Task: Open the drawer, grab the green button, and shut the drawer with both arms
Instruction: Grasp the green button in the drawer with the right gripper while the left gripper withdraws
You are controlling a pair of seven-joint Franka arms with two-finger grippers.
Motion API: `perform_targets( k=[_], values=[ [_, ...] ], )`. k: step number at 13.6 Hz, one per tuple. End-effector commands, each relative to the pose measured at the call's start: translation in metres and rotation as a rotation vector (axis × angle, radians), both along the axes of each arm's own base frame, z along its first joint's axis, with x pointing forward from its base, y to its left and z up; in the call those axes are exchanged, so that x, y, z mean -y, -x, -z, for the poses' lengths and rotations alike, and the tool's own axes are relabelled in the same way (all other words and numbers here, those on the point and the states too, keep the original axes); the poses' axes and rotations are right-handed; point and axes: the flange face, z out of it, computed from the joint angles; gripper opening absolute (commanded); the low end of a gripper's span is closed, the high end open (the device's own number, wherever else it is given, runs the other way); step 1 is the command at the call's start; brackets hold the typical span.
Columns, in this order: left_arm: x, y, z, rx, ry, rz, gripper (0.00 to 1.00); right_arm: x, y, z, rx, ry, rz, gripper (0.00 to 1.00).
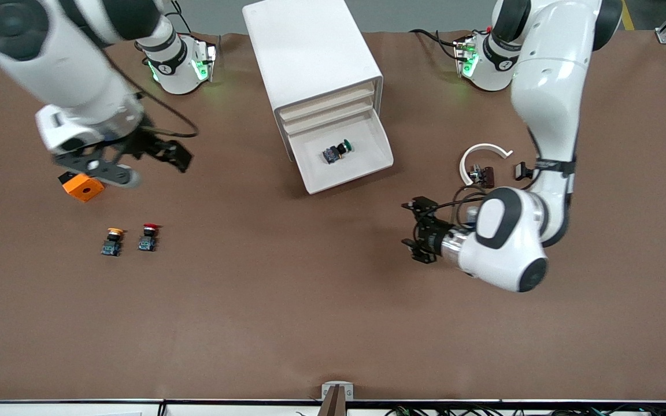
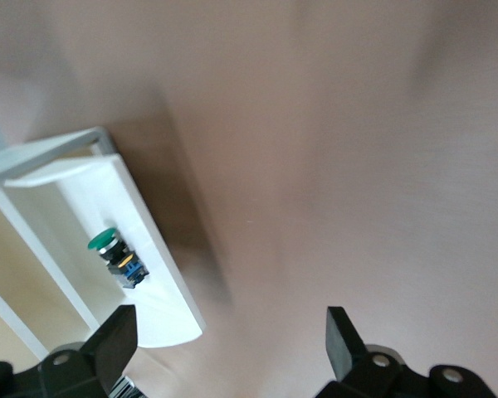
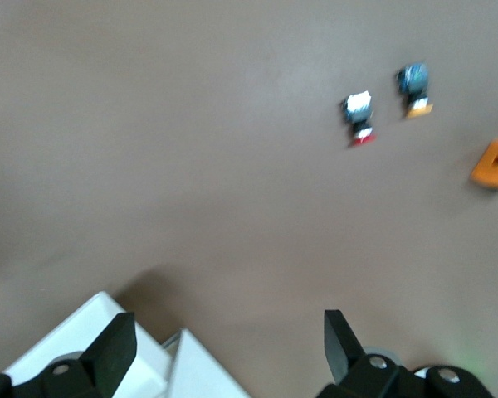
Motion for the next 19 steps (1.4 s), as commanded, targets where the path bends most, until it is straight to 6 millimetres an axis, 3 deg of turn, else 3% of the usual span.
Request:
perform_targets(
  k=[1,5,9,12,16,19],
  values=[
    [-0.05,-0.008,-0.06,0.131,-0.026,0.024,1.0,-0.06,0.015,0.025,-0.012,0.047,0.149,1.0],
    [-0.084,-0.001,-0.127,0.3,-0.195,0.184,1.0,-0.155,0.051,0.071,0.006,0.051,0.337,1.0],
    [-0.109,0.015,-0.172,0.438,-0.249,0.615,1.0,-0.224,0.086,0.136,-0.036,0.052,0.37,1.0],
    [-0.134,0.028,-0.206,0.492,-0.192,0.92,1.0,-0.254,0.098,0.184,-0.021,-0.002,0.39,1.0],
    [-0.157,0.036,-0.237,0.548,-0.163,1.221,1.0,-0.26,0.098,0.224,-0.033,0.03,0.393,1.0],
    [-0.188,0.044,-0.26,0.584,-0.119,1.355,1.0,-0.264,0.105,0.258,-0.107,0.046,0.422,1.0]
  ],
)
